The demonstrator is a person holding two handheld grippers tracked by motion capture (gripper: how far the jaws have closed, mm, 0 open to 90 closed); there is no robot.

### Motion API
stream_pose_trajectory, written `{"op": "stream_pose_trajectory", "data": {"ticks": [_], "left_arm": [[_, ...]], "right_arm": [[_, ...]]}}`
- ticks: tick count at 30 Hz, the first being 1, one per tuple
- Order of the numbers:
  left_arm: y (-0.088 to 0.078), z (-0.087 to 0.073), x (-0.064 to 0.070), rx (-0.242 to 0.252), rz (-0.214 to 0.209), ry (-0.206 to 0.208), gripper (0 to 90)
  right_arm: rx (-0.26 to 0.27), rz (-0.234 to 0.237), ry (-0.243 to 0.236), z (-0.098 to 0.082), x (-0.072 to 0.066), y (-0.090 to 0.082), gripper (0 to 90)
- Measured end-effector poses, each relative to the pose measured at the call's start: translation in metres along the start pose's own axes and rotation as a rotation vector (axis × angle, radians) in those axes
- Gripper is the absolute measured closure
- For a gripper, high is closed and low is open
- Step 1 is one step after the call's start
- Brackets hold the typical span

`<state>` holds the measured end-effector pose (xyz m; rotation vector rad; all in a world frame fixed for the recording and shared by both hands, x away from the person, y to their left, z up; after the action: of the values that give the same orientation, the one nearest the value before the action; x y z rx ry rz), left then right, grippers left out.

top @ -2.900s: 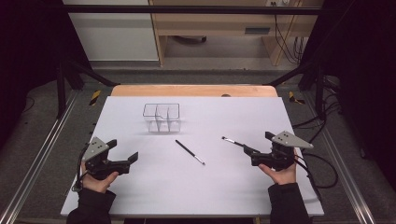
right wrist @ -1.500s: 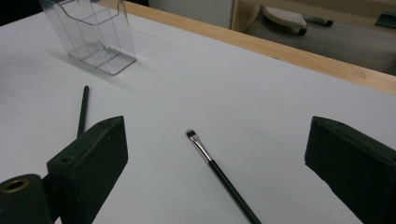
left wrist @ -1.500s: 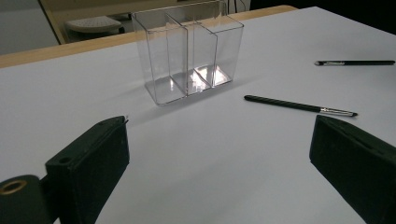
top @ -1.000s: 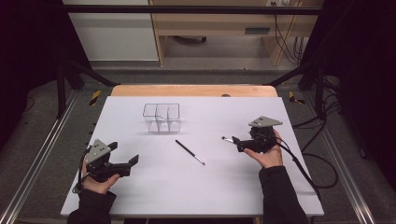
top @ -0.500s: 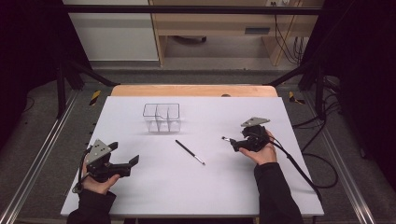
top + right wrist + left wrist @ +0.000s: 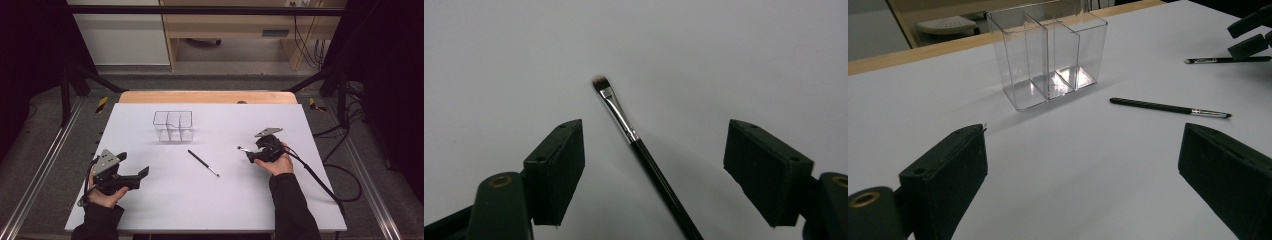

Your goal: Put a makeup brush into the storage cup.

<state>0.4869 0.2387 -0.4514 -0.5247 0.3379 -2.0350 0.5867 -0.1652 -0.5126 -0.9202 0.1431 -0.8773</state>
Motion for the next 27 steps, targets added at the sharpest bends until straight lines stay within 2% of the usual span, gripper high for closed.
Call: {"op": "stream_pose_trajectory", "data": {"ticks": [6,17,27], "left_arm": [[-0.001,0.0,0.0,0.002,-0.001,0.001,4.9],[-0.002,0.001,0.001,0.003,-0.006,0.001,5.6],[-0.002,0.001,0.001,0.004,-0.009,0.002,6.6]], "right_arm": [[-0.029,0.014,-0.005,-0.003,-0.002,0.007,33.1],[-0.079,0.041,-0.014,-0.009,-0.007,0.013,53.6],[-0.077,0.073,0.016,-0.009,-0.011,0.012,66.7]]}}
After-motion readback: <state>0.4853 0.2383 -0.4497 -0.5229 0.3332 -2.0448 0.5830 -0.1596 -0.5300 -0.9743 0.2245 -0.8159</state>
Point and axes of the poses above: each handheld gripper's, and its own axes: y roughly forward along the jaws, z roughly out of its top, x roughly to its right, the point moved 8 cm from there along y, roughly forward along the jaws, and after that the axes turned 14 degrees about -y, right-handed, at the moved point
